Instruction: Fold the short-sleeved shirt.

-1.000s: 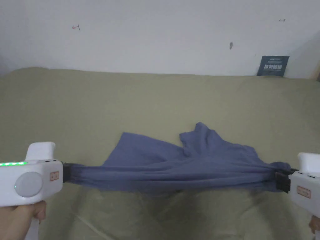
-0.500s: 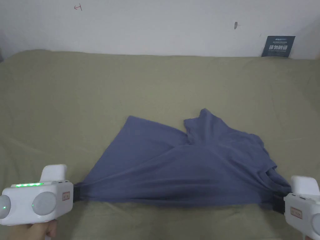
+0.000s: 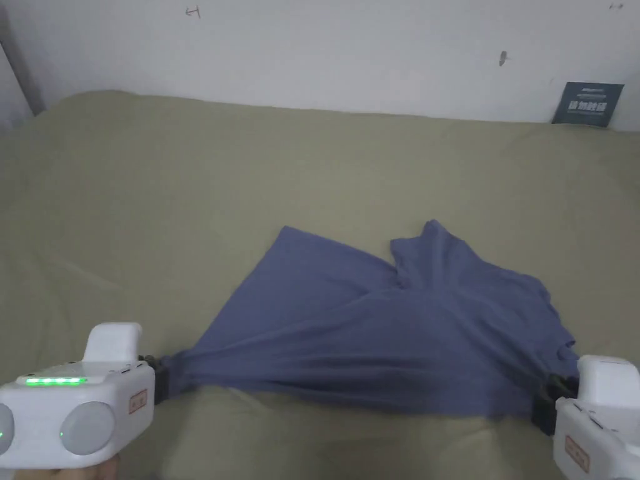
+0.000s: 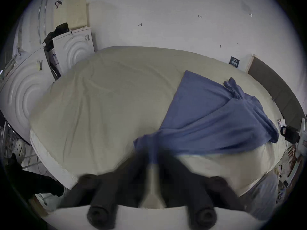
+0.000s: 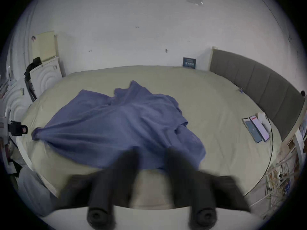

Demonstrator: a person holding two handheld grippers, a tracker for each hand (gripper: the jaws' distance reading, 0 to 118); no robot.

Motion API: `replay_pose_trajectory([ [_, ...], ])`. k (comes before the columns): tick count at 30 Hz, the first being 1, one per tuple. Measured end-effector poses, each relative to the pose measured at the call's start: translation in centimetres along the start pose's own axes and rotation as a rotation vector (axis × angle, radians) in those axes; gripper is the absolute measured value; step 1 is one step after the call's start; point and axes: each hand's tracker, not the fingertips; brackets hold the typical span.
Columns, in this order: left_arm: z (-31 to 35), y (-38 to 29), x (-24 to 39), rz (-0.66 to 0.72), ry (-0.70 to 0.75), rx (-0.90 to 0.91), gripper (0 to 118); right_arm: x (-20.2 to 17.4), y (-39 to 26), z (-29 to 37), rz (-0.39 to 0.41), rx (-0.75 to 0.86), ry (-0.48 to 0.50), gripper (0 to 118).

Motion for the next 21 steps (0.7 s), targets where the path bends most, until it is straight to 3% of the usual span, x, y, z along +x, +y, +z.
replay_pose_trajectory([
  [9,-1.7,-2.8,-3.4,0.016,0.003,-0.054,0,-4.2,-1.7,0.1,-0.027,-0.034,0.103,11],
  [17,-4.4,0.1,-5.3,0.085,-0.029,-0.042,4,-5.1,-1.4,-1.0,-0.016,-0.055,0.125,11],
  [18,-5.1,0.8,-5.4,0.083,-0.027,-0.037,32,-5.2,-1.4,-1.1,-0.011,-0.057,0.130,11],
  [20,-6.4,1.6,-4.9,0.060,-0.016,-0.083,112,-5.3,-1.4,-1.2,-0.001,-0.057,0.135,11],
  [21,-7.2,1.6,-4.8,0.063,-0.024,-0.089,118,-5.4,-1.4,-1.3,0.000,-0.057,0.141,11],
])
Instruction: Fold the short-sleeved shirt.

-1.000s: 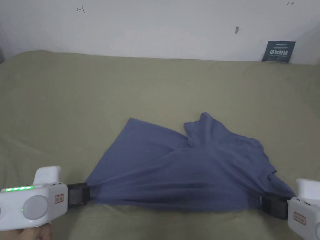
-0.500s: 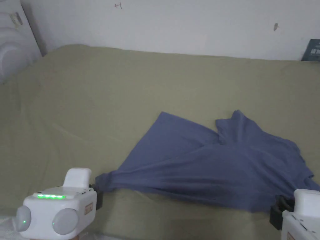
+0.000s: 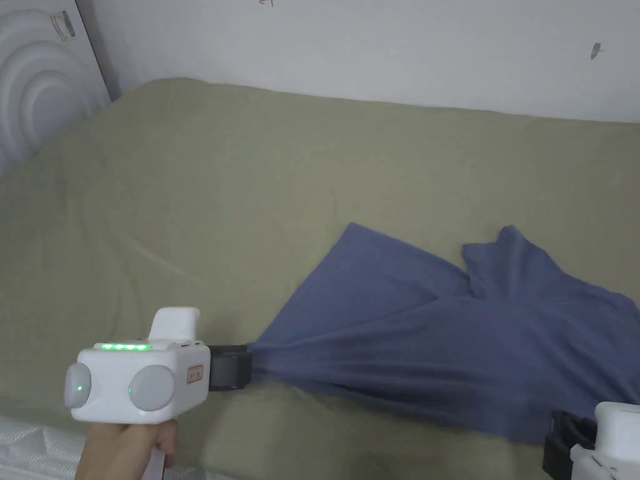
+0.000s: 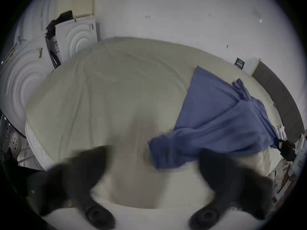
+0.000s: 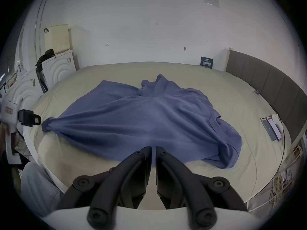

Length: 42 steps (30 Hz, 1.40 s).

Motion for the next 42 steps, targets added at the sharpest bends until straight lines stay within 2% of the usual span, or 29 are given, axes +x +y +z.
replay_pose_trajectory([
  [1,-0.3,0.2,-0.2,0.004,0.002,0.024,110,0.0,0.0,-0.1,0.000,-0.005,0.005,11],
  [5,-3.3,1.1,-0.5,-0.021,0.017,-0.033,103,0.0,-0.1,-0.8,0.006,-0.025,0.002,11],
  [7,-3.4,1.3,-0.2,-0.020,0.011,-0.041,64,0.1,0.0,-1.1,0.011,-0.037,-0.002,11],
  [9,-3.3,1.1,0.1,-0.010,-0.040,-0.046,17,0.3,0.2,-1.7,0.015,-0.047,-0.005,11],
  [10,-3.4,0.9,0.2,-0.002,-0.053,-0.047,10,0.4,0.4,-1.9,0.015,-0.050,-0.008,11],
  [14,-3.0,0.3,1.4,-0.040,-0.059,-0.061,6,1.5,2.2,-3.7,-0.010,-0.067,-0.007,11],
  [17,-2.5,0.1,1.2,-0.015,-0.077,-0.066,6,3.1,4.8,-5.6,-0.018,-0.058,-0.009,11],
  [23,-1.0,-0.5,2.5,0.004,-0.085,-0.050,6,8.1,13.0,-12.9,0.008,-0.108,-0.014,11],
  [25,-0.9,-0.7,2.7,0.011,-0.087,-0.048,6,9.7,15.4,-15.6,-0.010,-0.146,-0.021,11],
  [26,-0.8,-0.7,2.9,0.016,-0.088,-0.048,6,10.5,16.6,-17.2,-0.006,-0.182,0.002,11],
  [31,-0.4,-0.3,3.1,0.031,-0.095,-0.053,6,11.3,19.8,-23.2,0.054,-0.242,-0.020,13],
  [32,-0.4,-0.2,3.2,0.033,-0.095,-0.054,6,11.1,20.1,-24.1,0.075,-0.264,-0.024,19],
  [33,-0.3,-0.2,3.4,0.034,-0.095,-0.055,6,11.1,20.3,-25.1,0.095,-0.297,-0.014,40],
  [35,-0.4,0.0,3.3,0.036,-0.097,-0.058,6,11.0,20.2,-26.8,0.135,-0.371,-0.018,105],
  [36,-0.4,0.1,3.3,0.036,-0.097,-0.059,6,11.0,19.9,-27.4,0.168,-0.412,-0.027,116],
  [38,-0.3,0.1,3.5,0.035,-0.100,-0.063,6,10.9,19.5,-28.1,0.181,-0.392,-0.041,109],
  [40,-0.7,0.3,3.1,0.039,-0.103,-0.067,6,11.2,19.1,-29.1,0.187,-0.453,-0.067,111],
  [42,-0.6,0.3,3.3,0.042,-0.106,-0.069,6,11.7,18.9,-29.3,0.151,-0.441,-0.056,113],
])
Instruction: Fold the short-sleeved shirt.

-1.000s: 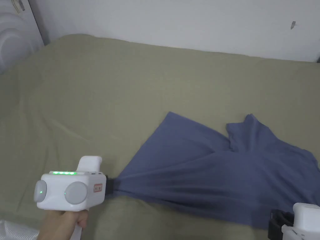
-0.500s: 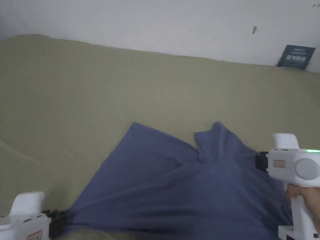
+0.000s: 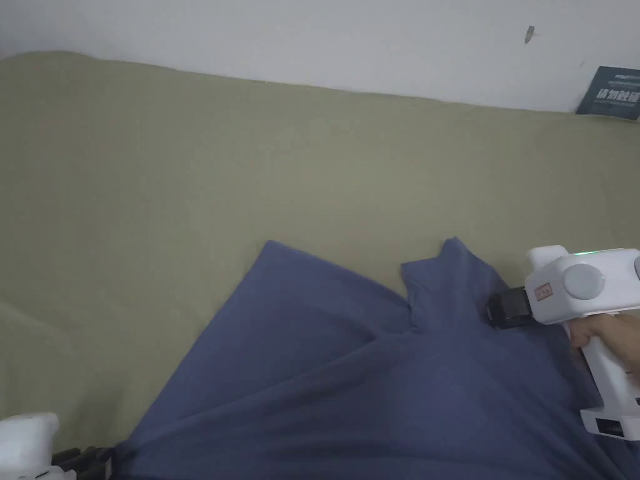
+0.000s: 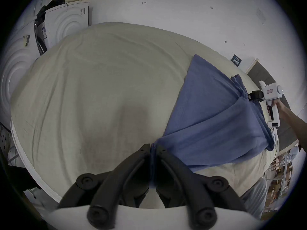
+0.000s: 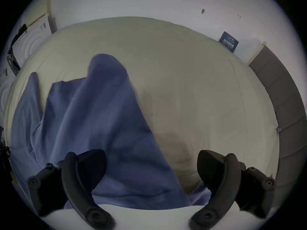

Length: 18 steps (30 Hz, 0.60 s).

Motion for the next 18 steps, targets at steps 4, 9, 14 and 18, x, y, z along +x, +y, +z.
replay_pose_trajectory([
  [4,-0.4,0.2,-0.4,0.001,-0.002,-0.006,6,0.7,-0.6,0.3,-0.077,0.002,0.030,111],
  [9,-0.7,0.5,-0.5,-0.006,0.005,-0.015,6,0.3,-0.8,3.0,-0.053,0.077,0.047,24],
  [14,-0.5,0.9,-0.4,-0.035,0.022,-0.029,6,-0.6,-1.1,8.3,-0.011,0.194,0.017,8],
  [18,0.9,1.4,0.1,-0.052,0.045,-0.012,6,0.2,-2.4,14.2,-0.011,0.288,0.024,8],
])
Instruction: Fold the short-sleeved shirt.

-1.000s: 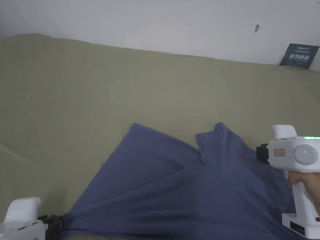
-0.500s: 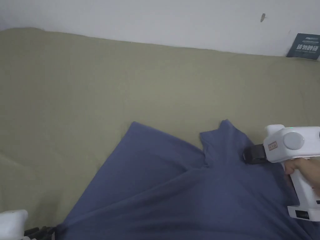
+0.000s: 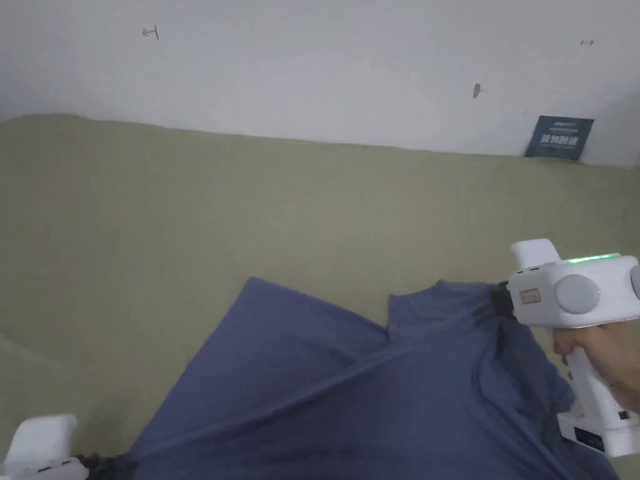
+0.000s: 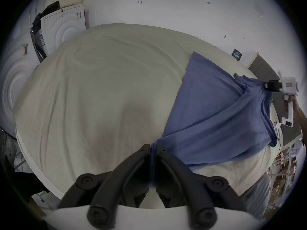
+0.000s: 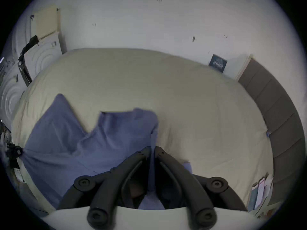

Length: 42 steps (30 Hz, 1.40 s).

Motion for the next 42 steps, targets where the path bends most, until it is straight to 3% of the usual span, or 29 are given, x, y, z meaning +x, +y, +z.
replay_pose_trajectory([
  [7,7.6,4.4,1.6,0.028,-0.058,0.201,6,2.2,-0.4,12.5,-0.050,0.224,-0.043,8],
  [19,19.6,17.3,7.9,-0.066,-0.061,0.458,5,6.8,2.4,28.9,-0.088,0.475,-0.176,8],
  [27,23.1,24.6,11.9,-0.119,0.034,0.555,4,7.5,8.0,31.6,-0.109,0.565,-0.244,8],
  [37,24.3,34.8,15.2,-0.100,0.133,0.625,4,9.6,19.4,29.1,-0.141,0.602,-0.314,8],
  [39,24.1,37.0,16.1,-0.090,0.141,0.631,4,9.1,16.2,30.2,-0.126,0.598,-0.324,8],
  [40,23.9,38.1,16.5,-0.092,0.152,0.631,4,10.2,20.6,27.8,-0.115,0.574,-0.274,8],
  [42,23.4,39.9,17.1,-0.102,0.167,0.644,4,10.9,21.4,27.5,-0.122,0.595,-0.282,8],
])
